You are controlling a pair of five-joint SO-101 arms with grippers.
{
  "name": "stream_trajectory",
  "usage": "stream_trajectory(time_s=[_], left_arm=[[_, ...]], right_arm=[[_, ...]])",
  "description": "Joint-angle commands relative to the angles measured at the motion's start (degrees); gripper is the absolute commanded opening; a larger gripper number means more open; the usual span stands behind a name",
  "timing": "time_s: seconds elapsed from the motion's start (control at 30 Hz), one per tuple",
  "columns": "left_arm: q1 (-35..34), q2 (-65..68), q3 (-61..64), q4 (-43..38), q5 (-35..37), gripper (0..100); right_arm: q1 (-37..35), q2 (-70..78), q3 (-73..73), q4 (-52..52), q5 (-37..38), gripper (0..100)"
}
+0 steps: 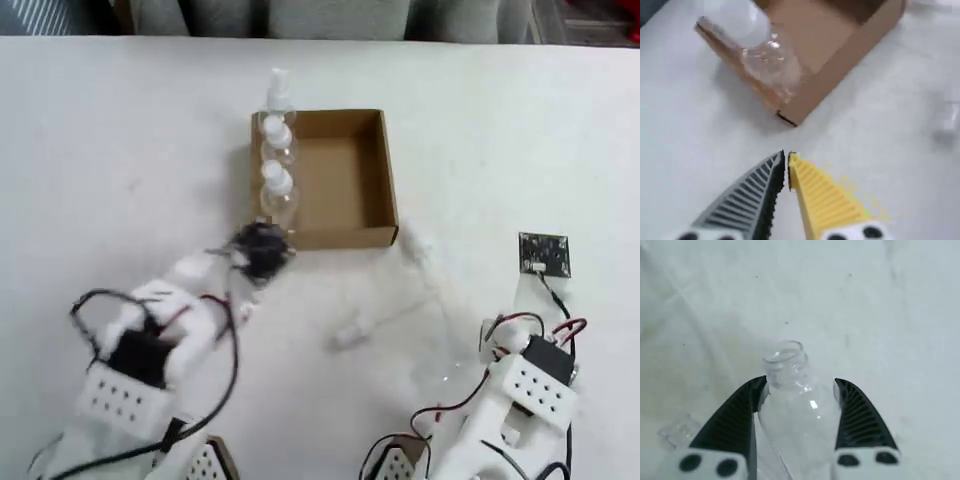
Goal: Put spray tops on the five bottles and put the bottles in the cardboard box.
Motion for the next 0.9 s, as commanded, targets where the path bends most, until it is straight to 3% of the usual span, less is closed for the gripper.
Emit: stream_trajectory(time_s=[0.0,0.17,0.27,0.4,0.6,0.87], left_arm=[[14.2,6.9,-4.3,-0.2,0.4,3],[27.3,12.1,-4.1,-3.2,0.4,4],[30.5,16.4,-3.3,-8.4,0.4,14],[30.3,23.5,-2.0,-16.2,0.1,23],[26.8,34.6,-2.4,-27.4,-4.1,23],[26.6,47.2,-8.3,-29.1,-6.0,23]], right_arm=[[0.7,-0.5,-0.2,-0.2,-0.3,1.6],[0.4,-0.9,0.4,-0.2,-0.2,1.6],[0.4,-0.7,0.4,-0.2,1.3,1.7],[0.4,-0.5,0.5,-0.2,1.7,1.7],[0.3,-1.0,1.1,-0.2,1.8,1.7],[0.3,-1.0,1.2,-0.9,1.8,1.7]])
